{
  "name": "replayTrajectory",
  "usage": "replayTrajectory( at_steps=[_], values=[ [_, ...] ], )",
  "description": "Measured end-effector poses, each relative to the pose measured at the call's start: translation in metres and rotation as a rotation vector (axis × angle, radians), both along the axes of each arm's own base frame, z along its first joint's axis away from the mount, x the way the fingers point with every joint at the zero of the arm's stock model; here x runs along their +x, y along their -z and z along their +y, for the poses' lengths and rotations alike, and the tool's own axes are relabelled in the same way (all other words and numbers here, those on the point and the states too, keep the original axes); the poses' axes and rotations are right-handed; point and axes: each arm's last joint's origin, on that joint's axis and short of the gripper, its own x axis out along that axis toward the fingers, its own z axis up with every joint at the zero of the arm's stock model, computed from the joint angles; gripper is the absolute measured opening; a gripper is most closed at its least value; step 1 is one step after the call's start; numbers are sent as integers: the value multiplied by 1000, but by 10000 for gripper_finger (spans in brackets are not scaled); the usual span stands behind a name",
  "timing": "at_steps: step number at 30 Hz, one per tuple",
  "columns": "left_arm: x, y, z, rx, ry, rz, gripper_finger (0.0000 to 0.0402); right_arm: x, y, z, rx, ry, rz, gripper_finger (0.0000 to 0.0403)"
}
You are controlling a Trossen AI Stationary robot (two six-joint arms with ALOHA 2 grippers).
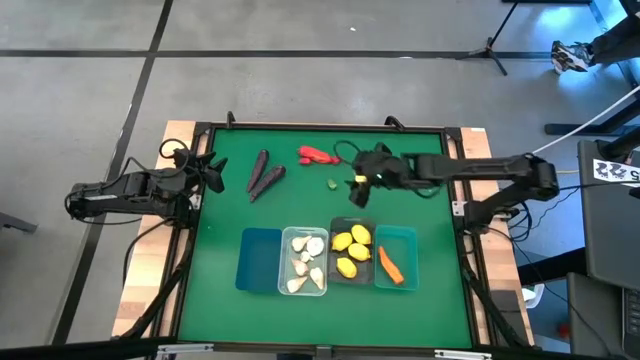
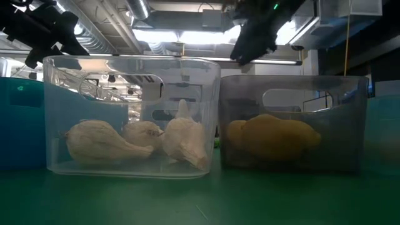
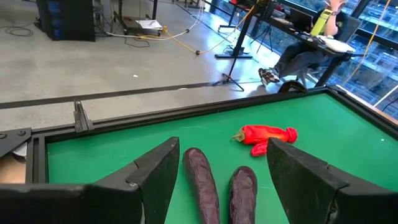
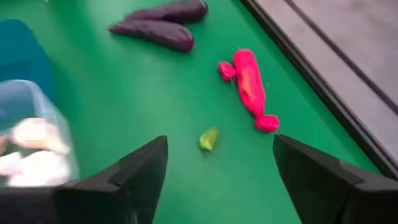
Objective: Sort produce into baskets
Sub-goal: Put the green chili pepper into the light blue bin
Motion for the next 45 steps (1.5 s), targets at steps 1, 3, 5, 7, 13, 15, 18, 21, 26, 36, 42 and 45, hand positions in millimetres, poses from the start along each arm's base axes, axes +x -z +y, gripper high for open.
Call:
replayTrajectory(
  at_steps=[1,3,5,7,13,15,18,21,26,36,42,45],
  values=[
    [0,0,0,0,0,0,237,4,5,-7,9,7,10,292],
    [0,1,0,-4,-2,2,237,12,16,-20,17,30,27,305],
    [0,1,0,-7,-4,0,237,22,28,-30,13,49,42,313],
    [0,1,0,-7,-4,-1,237,32,42,-38,1,52,64,316],
    [0,1,0,-8,-4,-1,237,60,88,-49,-15,38,117,308],
    [0,1,0,-8,-4,0,237,66,100,-52,-9,35,132,304],
    [0,1,0,-8,-4,0,237,69,117,-59,18,38,167,303],
    [0,1,0,-9,-4,0,237,70,128,-67,27,55,194,303],
    [0,1,0,-9,-5,-1,237,72,141,-69,70,55,212,303],
    [0,1,0,-7,-10,-1,237,79,142,-70,68,43,149,303],
    [-1,1,0,-7,-11,1,237,80,151,-72,98,63,158,303],
    [-1,1,0,-7,-12,1,237,83,163,-72,110,60,176,303]
  ],
)
